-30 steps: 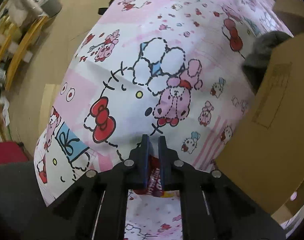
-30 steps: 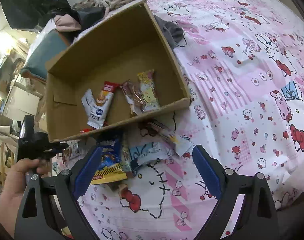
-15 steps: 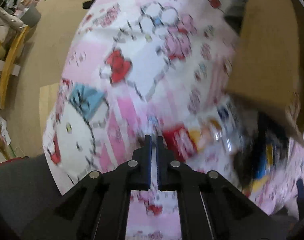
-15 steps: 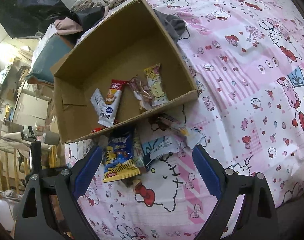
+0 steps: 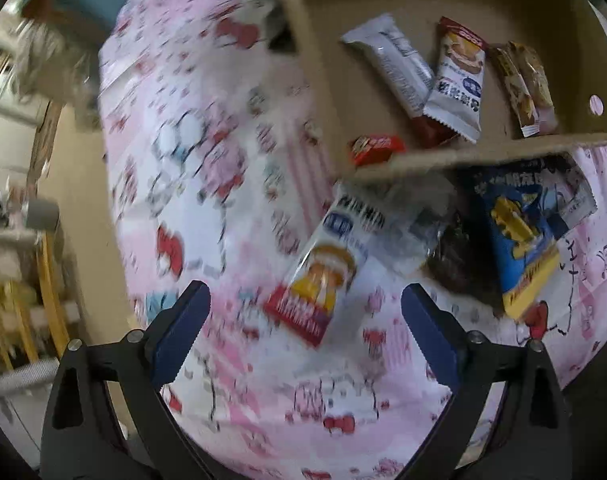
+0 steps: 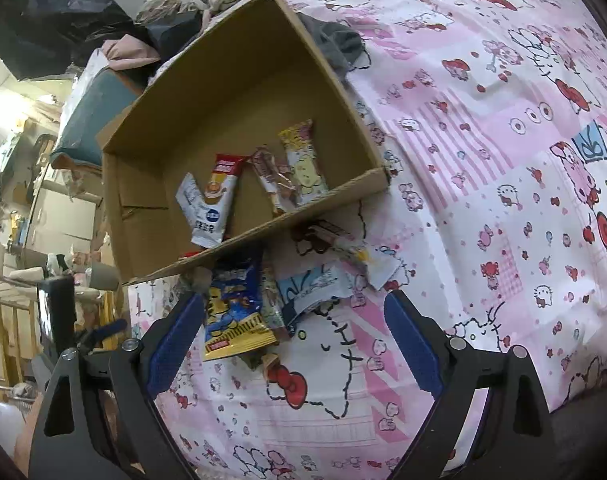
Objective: Organize snacks
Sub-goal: 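Lift the rice cake pack with the left gripper while the right grasps the blue bear snack bag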
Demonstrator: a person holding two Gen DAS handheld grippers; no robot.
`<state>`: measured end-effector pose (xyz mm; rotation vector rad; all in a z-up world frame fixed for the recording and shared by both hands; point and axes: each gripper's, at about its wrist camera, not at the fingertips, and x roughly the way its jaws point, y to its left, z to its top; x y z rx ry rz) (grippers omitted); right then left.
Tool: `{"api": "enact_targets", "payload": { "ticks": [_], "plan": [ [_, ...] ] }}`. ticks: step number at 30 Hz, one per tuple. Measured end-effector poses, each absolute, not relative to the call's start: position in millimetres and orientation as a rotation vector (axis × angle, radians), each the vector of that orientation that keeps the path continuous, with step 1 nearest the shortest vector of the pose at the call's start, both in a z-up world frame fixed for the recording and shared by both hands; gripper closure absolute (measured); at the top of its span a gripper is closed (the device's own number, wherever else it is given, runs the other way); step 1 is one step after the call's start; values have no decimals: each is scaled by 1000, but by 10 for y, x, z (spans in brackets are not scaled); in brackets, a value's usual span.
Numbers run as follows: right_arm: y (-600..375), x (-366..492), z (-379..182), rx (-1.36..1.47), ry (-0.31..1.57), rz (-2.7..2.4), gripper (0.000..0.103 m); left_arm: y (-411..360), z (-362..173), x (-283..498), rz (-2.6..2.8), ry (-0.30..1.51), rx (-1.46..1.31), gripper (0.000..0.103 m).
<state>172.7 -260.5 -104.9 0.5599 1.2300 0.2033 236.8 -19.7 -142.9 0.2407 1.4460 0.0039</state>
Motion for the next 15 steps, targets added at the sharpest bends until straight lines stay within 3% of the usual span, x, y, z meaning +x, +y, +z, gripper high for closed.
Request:
{"api": "enact_targets", "payload": {
  "ticks": [3, 8, 9, 10, 15],
  "plan": [
    [-2649, 1724, -1063, 566, 1230, 187, 9, -127, -1597, 2498, -51, 1492, 195, 35],
    [-2690, 1735, -1105, 559, 1241, 163, 9, -75, -1775, 2604, -79, 1539, 133, 54],
    [-2693, 1743, -1116, 558, 1247, 159, 9, -91, -1786, 2606, -86, 1540, 120, 67],
    [-2693, 1748, -1125, 558, 1250, 159, 9, -104, -1775, 2615, -96, 1545, 109, 73],
    [-2620, 1762, -1127, 529, 1254, 173, 9, -178, -1642, 2399, -138, 1568, 114, 76]
  ]
}}
